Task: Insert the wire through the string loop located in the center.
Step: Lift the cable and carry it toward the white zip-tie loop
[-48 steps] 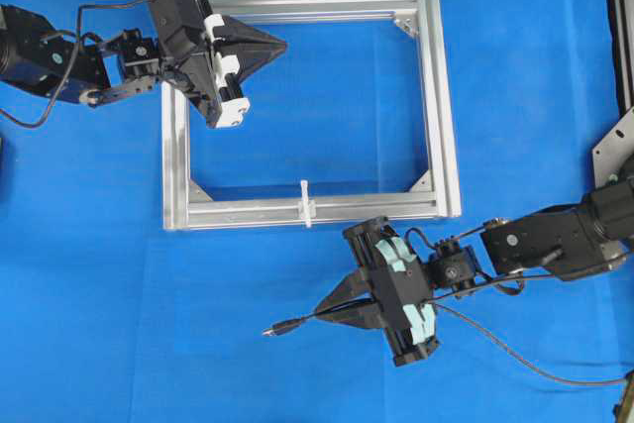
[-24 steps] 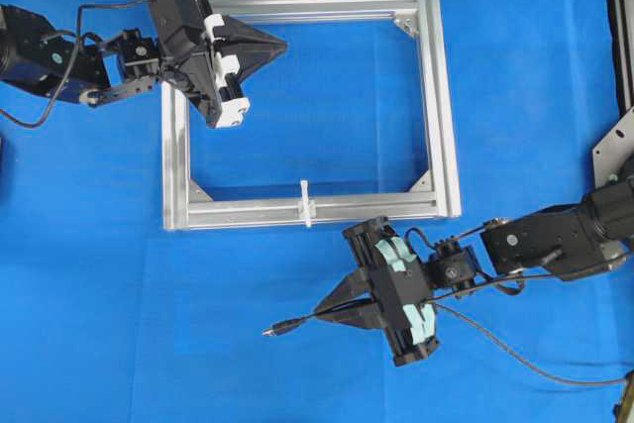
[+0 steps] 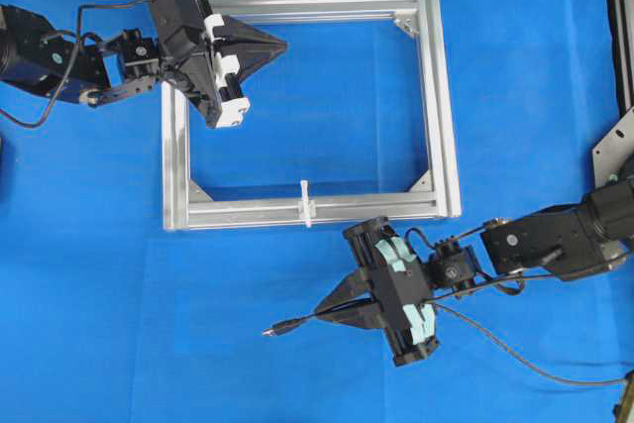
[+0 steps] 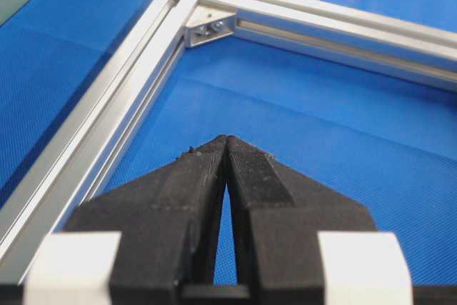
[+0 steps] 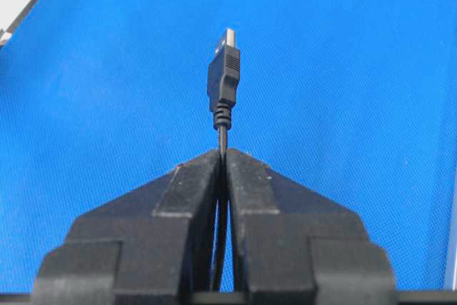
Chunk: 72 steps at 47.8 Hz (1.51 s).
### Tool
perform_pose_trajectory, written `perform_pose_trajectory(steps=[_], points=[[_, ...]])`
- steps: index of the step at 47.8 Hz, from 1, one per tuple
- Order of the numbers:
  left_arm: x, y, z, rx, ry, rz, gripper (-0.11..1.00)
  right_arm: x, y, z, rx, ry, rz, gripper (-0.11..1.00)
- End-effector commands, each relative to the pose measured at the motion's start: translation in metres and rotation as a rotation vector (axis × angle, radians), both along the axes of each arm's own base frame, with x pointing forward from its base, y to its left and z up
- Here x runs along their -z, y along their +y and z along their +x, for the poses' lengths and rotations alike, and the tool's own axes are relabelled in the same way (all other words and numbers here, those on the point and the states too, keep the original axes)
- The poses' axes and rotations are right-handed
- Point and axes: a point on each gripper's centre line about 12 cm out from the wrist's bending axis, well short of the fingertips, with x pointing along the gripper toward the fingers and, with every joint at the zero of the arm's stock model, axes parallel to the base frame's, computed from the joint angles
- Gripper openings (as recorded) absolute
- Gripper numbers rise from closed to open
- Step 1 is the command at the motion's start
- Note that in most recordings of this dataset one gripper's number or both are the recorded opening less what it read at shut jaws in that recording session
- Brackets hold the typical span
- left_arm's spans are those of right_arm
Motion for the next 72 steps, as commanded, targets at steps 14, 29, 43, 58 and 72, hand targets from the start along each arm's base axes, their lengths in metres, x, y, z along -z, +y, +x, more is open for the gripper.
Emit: perform_pose_trajectory(steps=[14,29,43,58,72], points=[[-0.015,0.001,0.001,0.000,-0.043,0.013,0.00,-0.014,0.000,-0.004,-0.004,-0.034,0.009,-0.01],[-0.015,0.001,0.001,-0.001,-0.041,0.012,0.00,-0.014,-0.010,-0.035,-0.002,-0.006,0.007,-0.01],[-0.015,0.001,0.001,0.000,-0.043,0.013,0.00,-0.010,-0.019,-0.062,0.001,0.022,0.003,-0.01],[-0.015,0.001,0.001,0.001,-0.041,0.012,0.00,-0.010,-0.021,-0.065,0.002,0.020,0.005,-0.01],[-0.015,0.001,0.002,0.001,-0.043,0.013,0.00,-0.010,-0.045,-0.060,0.079,0.023,0.006,-0.01]])
